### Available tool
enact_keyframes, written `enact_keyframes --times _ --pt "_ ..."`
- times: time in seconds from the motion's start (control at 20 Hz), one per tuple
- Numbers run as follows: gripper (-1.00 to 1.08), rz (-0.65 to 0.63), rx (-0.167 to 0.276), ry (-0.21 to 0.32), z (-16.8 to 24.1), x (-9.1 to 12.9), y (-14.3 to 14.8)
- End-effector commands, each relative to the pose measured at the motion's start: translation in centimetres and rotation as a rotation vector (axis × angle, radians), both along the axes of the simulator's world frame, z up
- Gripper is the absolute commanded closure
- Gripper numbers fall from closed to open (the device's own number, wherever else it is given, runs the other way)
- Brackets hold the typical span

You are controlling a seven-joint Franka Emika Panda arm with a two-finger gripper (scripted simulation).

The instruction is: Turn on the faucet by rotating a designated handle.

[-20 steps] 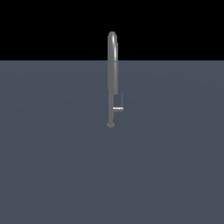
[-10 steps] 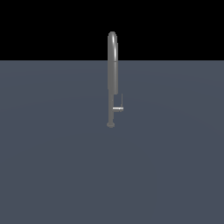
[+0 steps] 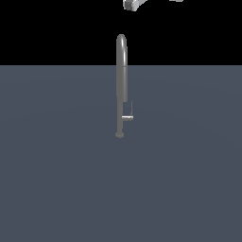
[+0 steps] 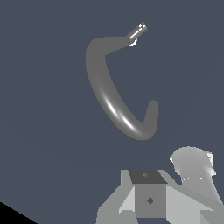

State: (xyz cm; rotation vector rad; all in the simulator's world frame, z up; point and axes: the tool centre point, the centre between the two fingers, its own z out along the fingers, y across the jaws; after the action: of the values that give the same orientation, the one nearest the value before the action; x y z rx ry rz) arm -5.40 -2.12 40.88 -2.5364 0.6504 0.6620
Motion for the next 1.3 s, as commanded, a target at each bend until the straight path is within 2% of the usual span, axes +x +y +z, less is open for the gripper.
enact_keyframes --times 0.0,0.7,1.25 --pt "1.08 -0.037 0.039 0.039 -1.0 1.3 -0.3" --pt "1.08 -0.257 0.272 0.275 -8.4 7.6 -1.9" --pt "1.08 -0.467 0.491 0.498 -16.6 11.5 -2.7"
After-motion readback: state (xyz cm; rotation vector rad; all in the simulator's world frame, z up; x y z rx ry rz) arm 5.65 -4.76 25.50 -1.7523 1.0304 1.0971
